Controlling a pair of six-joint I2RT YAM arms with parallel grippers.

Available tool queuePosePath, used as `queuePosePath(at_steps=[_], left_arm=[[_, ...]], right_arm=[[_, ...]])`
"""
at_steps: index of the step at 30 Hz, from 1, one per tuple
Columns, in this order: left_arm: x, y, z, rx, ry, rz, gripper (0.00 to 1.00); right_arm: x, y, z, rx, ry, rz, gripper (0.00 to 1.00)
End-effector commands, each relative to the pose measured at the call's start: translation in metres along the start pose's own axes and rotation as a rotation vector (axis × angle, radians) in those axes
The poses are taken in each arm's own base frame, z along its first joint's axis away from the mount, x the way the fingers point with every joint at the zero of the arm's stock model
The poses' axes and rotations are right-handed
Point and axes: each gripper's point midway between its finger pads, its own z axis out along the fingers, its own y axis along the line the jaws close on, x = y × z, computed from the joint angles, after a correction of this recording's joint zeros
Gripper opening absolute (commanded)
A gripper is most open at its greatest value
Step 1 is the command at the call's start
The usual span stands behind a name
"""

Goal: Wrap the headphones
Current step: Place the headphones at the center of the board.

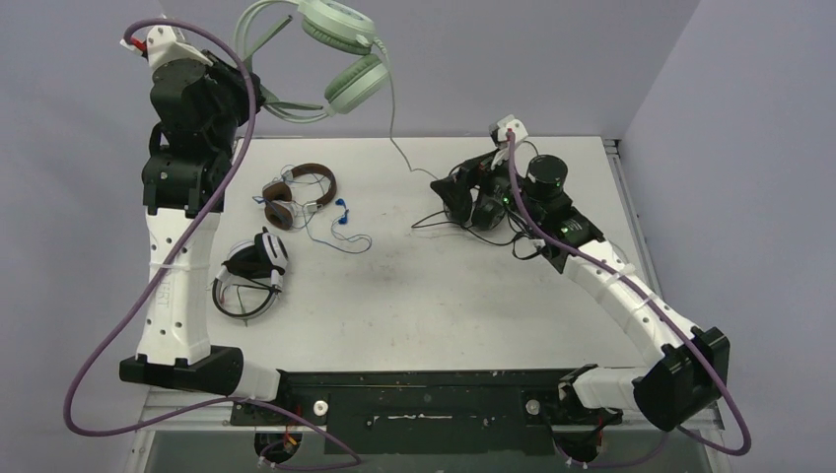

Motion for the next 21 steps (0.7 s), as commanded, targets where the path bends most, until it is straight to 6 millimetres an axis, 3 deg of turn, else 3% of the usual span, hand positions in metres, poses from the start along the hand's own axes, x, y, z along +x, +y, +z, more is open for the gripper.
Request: queuePosePath(at_steps=[1, 5, 10, 16, 21], left_arm=[[-0.022, -0.058, -0.029, 0.257, 0.017, -0.17, 0.0], [0.011, -0.063, -0.026, 0.305, 0.128, -0.207, 0.0], [0.066, -0.048, -0.016, 0.286, 0.237, -0.222, 0.0], [0.168, -0.02, -0.016, 0.186, 0.404, -0.205, 0.0], [0.261, 0.025, -0.029, 0.033, 0.559, -0.159, 0.0]], right_arm=[[-0.058, 0.025, 0.024, -0.132, -0.22, -0.183, 1.0], [-0.076, 0.043, 0.028, -0.191, -0.284, -0.209, 1.0], [-0.083, 0.033, 0.019, -0.101, -0.28, -0.204, 1.0], [-0.038, 0.018, -0.003, -0.015, -0.184, -0.153, 1.0], [0.017, -0.027, -0.044, 0.266, -0.11, 0.004, 1.0]])
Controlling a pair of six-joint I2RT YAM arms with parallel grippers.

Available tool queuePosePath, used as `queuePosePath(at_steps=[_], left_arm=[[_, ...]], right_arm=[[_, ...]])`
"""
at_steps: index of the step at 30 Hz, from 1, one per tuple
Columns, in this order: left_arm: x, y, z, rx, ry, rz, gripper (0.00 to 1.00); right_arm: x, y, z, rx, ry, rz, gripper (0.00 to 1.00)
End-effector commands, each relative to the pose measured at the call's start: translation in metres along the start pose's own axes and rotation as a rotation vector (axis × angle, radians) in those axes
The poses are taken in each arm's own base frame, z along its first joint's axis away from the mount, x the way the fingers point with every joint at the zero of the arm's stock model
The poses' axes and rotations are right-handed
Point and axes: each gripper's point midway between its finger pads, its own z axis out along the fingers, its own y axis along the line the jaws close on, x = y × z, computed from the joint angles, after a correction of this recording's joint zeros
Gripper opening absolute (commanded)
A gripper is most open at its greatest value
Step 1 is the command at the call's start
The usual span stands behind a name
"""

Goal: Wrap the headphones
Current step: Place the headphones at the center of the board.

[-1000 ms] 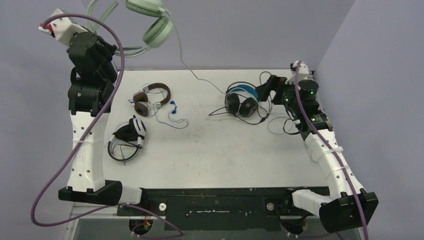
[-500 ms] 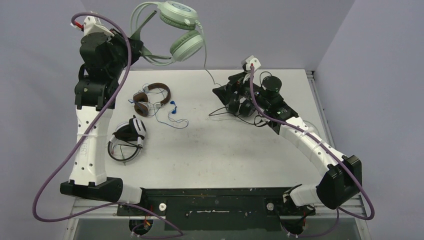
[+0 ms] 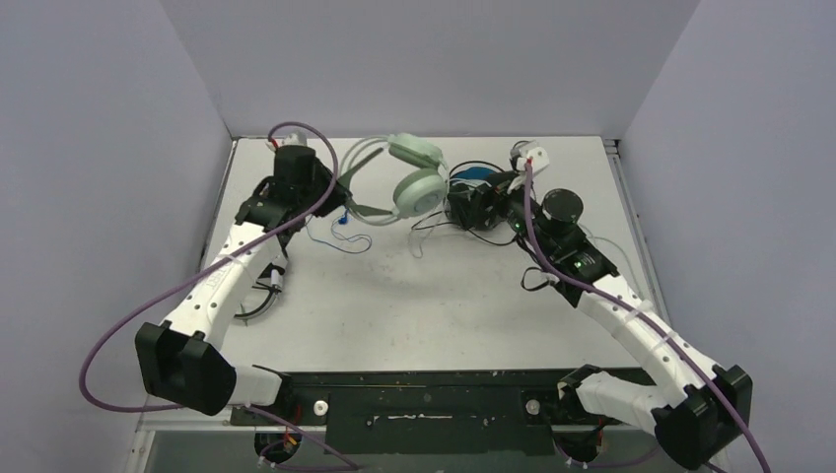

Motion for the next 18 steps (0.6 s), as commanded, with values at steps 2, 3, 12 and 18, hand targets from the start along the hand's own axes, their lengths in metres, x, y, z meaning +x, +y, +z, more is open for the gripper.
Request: queuePosePath(at_steps=[2, 3, 12, 18], left_arm=[[0.034, 0.015, 0.01, -0.017, 0.0, -0.08, 0.0], [0.049, 0.024, 0.015, -0.042, 0.027, -0.079, 0.0], [0.155, 0.079, 0.035, -0.299, 0.168, 0.076, 0.0], [0.183, 0.107, 0.045, -0.422, 0.188, 0.141, 0.0]], right_arm=[[0.045, -0.04, -0.051, 0.299, 0.074, 0.116, 1.0], [0.053, -0.042, -0.058, 0.317, 0.093, 0.126, 1.0], [0.111, -0.046, -0.092, 0.392, 0.232, 0.197, 1.0], [0.131, -0.03, -0.085, 0.295, 0.279, 0.232, 1.0]])
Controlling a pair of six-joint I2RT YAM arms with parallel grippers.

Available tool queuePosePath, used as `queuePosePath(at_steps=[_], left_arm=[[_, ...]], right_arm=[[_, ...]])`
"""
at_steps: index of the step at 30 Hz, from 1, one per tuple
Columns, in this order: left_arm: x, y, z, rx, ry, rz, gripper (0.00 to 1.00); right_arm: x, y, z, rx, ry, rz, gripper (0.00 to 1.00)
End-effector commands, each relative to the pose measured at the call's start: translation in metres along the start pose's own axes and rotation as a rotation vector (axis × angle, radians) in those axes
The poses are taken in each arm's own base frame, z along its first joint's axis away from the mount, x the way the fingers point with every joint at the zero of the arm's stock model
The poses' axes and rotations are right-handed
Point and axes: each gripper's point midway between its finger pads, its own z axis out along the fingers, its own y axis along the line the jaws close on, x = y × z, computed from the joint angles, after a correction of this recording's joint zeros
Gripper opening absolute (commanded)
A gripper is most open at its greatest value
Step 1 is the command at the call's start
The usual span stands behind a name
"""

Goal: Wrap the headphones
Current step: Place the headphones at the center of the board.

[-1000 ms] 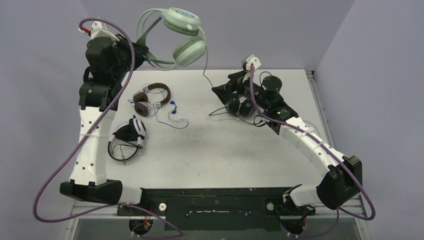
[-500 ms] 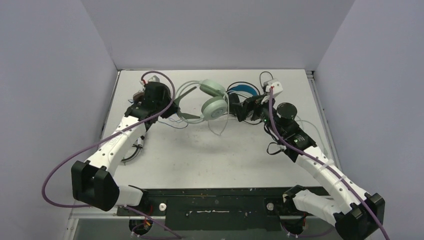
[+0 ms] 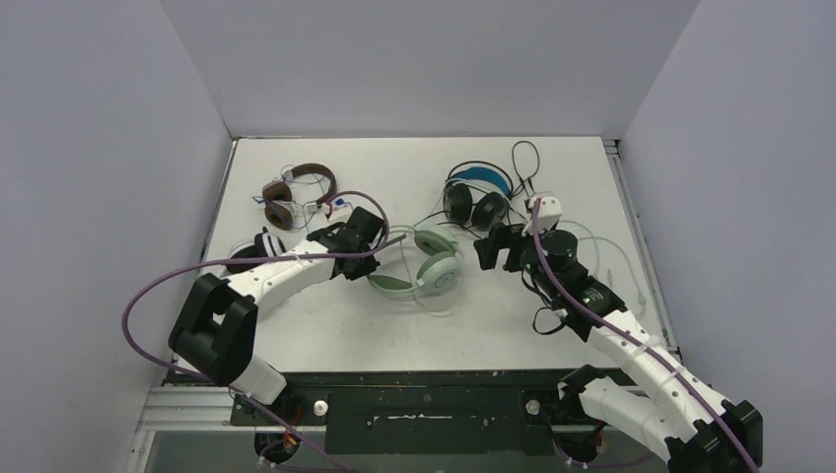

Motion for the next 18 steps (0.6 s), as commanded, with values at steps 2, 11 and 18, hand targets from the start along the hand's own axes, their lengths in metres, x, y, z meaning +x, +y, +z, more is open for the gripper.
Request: queuePosePath(at_steps=[2, 11, 18], left_arm=[[-0.01, -0.008, 0.008, -0.037, -0.096, -0.044, 0.0], [0.004, -0.003, 0.018, -0.079, -0.142, -0.033, 0.0], [0.006, 0.0, 0.016, -0.089, -0.161, -0.033, 0.0]], right_arm=[[0.013, 0.026, 0.011, -0.141, 0.057, 0.016, 1.0], [0.06, 0.041, 0.058, -0.121, 0.281, 0.039, 1.0], [0.069, 0.041, 0.088, -0.012, 0.32, 0.124, 1.0]])
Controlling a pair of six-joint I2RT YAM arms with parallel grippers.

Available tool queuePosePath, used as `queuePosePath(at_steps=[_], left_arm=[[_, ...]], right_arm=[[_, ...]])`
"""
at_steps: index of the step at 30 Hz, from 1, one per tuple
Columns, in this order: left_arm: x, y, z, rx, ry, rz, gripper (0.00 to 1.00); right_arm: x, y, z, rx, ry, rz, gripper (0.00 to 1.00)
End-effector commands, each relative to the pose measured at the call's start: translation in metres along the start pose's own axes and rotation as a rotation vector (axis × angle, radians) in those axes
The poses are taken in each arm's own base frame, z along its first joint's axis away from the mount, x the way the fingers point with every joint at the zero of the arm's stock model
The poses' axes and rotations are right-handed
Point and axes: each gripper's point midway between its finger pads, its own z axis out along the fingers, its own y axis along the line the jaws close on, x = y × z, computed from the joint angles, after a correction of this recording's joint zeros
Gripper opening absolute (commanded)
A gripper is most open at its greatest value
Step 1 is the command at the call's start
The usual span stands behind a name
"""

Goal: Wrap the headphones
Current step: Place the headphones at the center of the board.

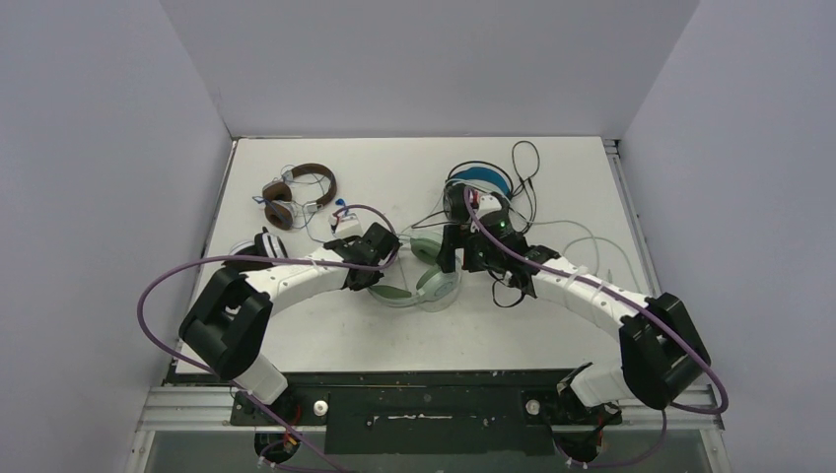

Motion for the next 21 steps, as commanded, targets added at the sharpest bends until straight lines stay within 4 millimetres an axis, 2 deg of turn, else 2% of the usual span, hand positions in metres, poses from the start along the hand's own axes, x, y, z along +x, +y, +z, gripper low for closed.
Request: queuePosePath(at_steps=[1, 3, 4, 5, 7, 9, 12, 15, 21], left_arm=[[-0.018, -0.02, -0.005, 0.069, -0.076, -0.096, 0.0], [-0.016, -0.019, -0.004, 0.068, -0.074, -0.097, 0.0], [-0.016, -0.019, -0.004, 0.067, -0.075, -0.098, 0.0], [-0.016, -0.019, -0.004, 0.066, -0.073, -0.098, 0.0], [-0.017, -0.019, -0.005, 0.067, -0.074, -0.098, 0.0], [-0.018, -0.018, -0.006, 0.068, -0.077, -0.097, 0.0], [-0.019, -0.018, -0.008, 0.07, -0.082, -0.096, 0.0], [-0.02, -0.017, -0.01, 0.072, -0.084, -0.097, 0.0], [-0.022, -0.016, -0.012, 0.076, -0.093, -0.097, 0.0]], right_arm=[[-0.034, 0.006, 0.009, 0.042, -0.103, 0.106, 1.0], [-0.034, 0.002, 0.014, 0.051, -0.133, 0.132, 0.98], [-0.039, -0.002, 0.016, 0.07, -0.163, 0.156, 0.94], [-0.04, -0.006, 0.017, 0.088, -0.185, 0.178, 0.87], [-0.044, -0.01, 0.017, 0.077, -0.22, 0.224, 0.65], [-0.046, -0.01, 0.017, 0.063, -0.243, 0.255, 0.55], [-0.047, -0.008, 0.022, 0.059, -0.231, 0.256, 0.5], [-0.046, -0.009, 0.026, 0.058, -0.219, 0.256, 0.35], [-0.042, -0.009, 0.034, 0.022, -0.194, 0.275, 0.32]])
